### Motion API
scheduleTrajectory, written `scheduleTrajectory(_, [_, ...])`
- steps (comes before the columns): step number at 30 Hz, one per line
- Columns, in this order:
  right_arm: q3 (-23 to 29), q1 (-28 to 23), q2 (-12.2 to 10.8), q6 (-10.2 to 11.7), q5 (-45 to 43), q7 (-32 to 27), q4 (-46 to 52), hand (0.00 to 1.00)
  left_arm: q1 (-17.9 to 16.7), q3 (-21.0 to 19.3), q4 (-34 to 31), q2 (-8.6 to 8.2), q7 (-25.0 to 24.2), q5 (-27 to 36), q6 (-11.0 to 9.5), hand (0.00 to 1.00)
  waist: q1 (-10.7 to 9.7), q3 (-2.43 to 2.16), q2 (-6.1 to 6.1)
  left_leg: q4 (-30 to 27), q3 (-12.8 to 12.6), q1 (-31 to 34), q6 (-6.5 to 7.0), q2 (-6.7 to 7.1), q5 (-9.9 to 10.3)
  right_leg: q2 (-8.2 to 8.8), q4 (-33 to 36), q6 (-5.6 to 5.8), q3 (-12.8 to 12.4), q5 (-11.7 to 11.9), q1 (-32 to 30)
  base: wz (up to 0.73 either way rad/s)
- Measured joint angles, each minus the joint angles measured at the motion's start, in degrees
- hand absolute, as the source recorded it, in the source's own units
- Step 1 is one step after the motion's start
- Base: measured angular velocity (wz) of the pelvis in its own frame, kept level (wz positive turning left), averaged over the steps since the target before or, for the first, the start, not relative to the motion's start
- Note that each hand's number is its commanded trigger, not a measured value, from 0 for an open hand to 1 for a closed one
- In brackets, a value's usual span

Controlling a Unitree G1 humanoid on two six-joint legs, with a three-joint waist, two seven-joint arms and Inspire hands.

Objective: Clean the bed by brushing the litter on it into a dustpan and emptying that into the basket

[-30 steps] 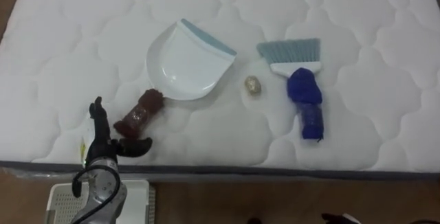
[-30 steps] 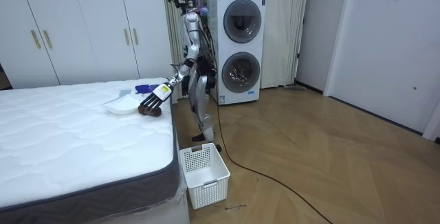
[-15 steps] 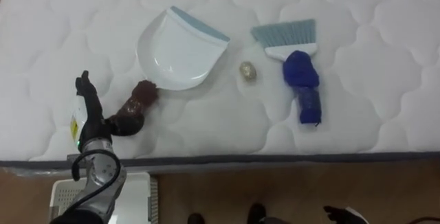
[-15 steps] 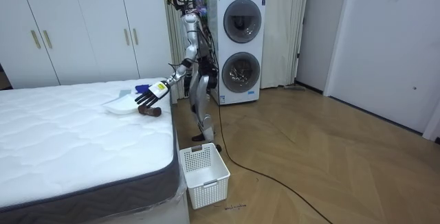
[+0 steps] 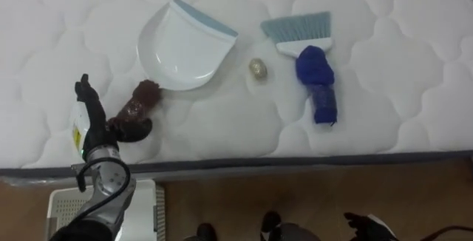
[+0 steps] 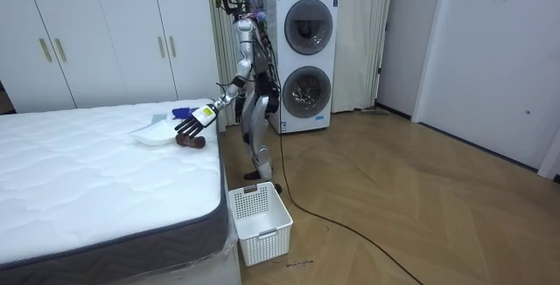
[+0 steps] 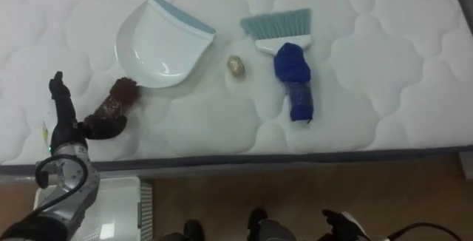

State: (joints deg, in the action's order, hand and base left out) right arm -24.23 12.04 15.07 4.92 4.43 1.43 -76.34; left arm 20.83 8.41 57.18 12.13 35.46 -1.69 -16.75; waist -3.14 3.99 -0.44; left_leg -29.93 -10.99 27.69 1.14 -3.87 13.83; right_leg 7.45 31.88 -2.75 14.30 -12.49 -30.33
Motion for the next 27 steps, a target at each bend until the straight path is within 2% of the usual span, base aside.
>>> scheduleTrajectory(8, [-1.6, 0.4, -0.3, 0.0, 0.2, 0.2, 0.0, 0.0, 1.7, 0.1, 2.0, 0.21, -0.3, 0.0, 0.0, 0.0, -0.9, 0.13, -0.2, -2.0, -0.1, 0.8, -0.2, -1.12, 1.1, -0.72, 0.7, -0.36, 0.2, -0.2, -0.2, -0.01])
scheduleTrajectory(12, [-1.6, 0.4, -0.4, 0.1, 0.4, 0.0, 0.5, 0.0, 2.6, 0.1, 2.0, 0.71, -1.3, 2.4, 0.0, 0.0, -1.3, 0.15, -0.22, -4.4, -0.2, 3.2, -0.29, -2.31, 2.1, -1.42, 1.4, -0.76, 0.3, -0.1, -1.9, -0.07])
scheduleTrajectory(18, [-3.4, 0.3, -0.5, 0.3, 4.7, -1.5, 0.6, 0.0, 4.4, 1.0, 1.9, 0.67, -1.2, 4.6, 0.0, 0.0, -1.7, 0.29, 0.0, -7.6, -0.1, 5.9, -0.23, -3.2, 3.2, -1.48, 3.4, -1.12, 0.8, -0.5, -4.0, -0.01])
scheduleTrajectory(20, [-3.4, 0.3, -0.5, 0.6, 4.8, -1.9, 0.6, 0.0, 4.9, 1.3, 1.9, 0.68, -1.2, 4.6, 0.0, 0.0, -1.9, 0.31, 0.04, -8.1, -0.2, 5.9, -0.2, -3.27, 3.5, -1.36, 4.2, -1.16, 0.7, -0.6, -4.0, 0.0])
scheduleTrajectory(24, [-3.7, 0.3, -0.4, 0.6, 4.8, -2.4, 0.7, 0.0, 5.9, 2.3, 2.0, 0.68, -1.1, 4.6, 0.0, 0.0, -2.0, 0.79, 0.83, -9.0, -0.1, 6.3, -0.11, -3.27, 3.8, -1.12, 5.1, -1.2, 0.8, -1.3, -4.3, 0.0])
scheduleTrajectory(27, [-3.7, 0.3, -0.4, 0.6, 4.8, -2.6, 0.9, 0.0, 6.8, 2.3, 2.8, 1.03, -1.2, 4.6, 0.0, 0.0, -2.0, 0.79, 0.92, -9.5, -0.2, 7.1, -0.15, -3.31, 3.8, -1.0, 5.8, -1.43, 0.7, -1.4, -5.3, 0.0])
